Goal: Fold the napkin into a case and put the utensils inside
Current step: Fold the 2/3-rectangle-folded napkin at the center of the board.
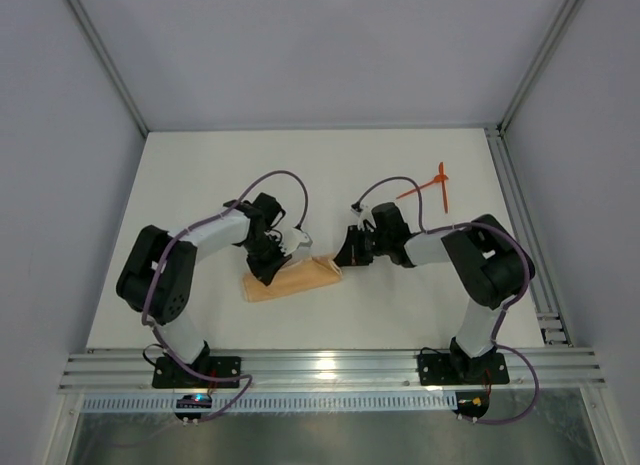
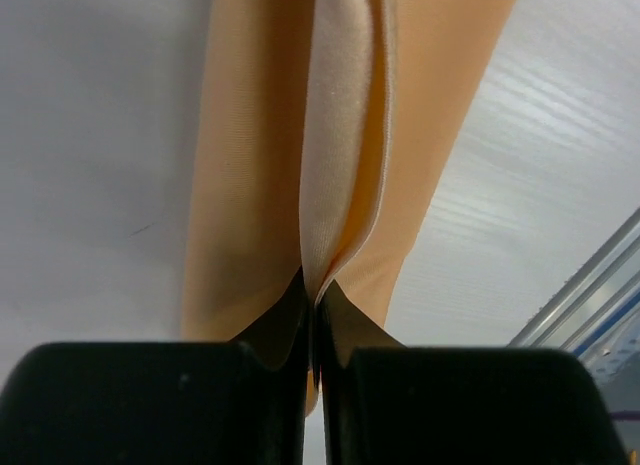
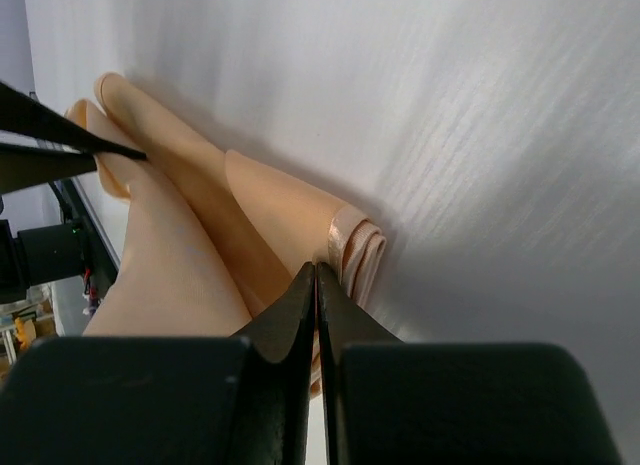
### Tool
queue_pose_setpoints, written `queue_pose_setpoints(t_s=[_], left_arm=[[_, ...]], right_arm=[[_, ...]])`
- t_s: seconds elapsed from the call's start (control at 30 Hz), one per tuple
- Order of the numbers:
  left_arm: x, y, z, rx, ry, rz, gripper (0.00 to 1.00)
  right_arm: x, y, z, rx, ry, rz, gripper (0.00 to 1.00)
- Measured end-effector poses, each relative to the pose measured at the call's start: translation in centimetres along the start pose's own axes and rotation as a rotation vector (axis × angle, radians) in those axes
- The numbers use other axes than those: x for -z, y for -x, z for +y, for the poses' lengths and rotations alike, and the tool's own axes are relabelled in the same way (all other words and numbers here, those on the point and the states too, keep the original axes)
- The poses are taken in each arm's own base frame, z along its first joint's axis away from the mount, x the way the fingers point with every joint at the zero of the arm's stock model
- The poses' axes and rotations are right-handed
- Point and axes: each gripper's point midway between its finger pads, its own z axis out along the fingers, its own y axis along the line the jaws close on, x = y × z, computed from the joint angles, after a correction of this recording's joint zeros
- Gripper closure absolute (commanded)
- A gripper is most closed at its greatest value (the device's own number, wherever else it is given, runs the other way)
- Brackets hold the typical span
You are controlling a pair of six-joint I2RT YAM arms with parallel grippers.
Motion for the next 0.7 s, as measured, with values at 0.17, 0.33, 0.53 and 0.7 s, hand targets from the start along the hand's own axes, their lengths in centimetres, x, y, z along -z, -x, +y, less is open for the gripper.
queue_pose_setpoints(t_s=[0.17,0.33,0.53,0.7], left_arm=[[0.3,-1.1,1.7,0.003,0.042,0.033,0.78],[0.6,-0.5,1.0,-0.013,0.007,0.006,0.48],[2.7,4.1,0.1,-0.119,0.014,-0.125,0.39],[1.4,7.2,-3.3,-0.302,0.015,-0.173,0.35]], right_arm=[[-1.0,-1.4,1.7,0.006,0.031,0.009,0.94],[-1.6,-2.3,2.7,-0.007,0.046,0.007,0.94],[-1.6,-2.2,2.7,-0.031,0.04,0.001,0.94],[-1.7,-2.2,2.7,-0.037,0.038,-0.002,0.94]])
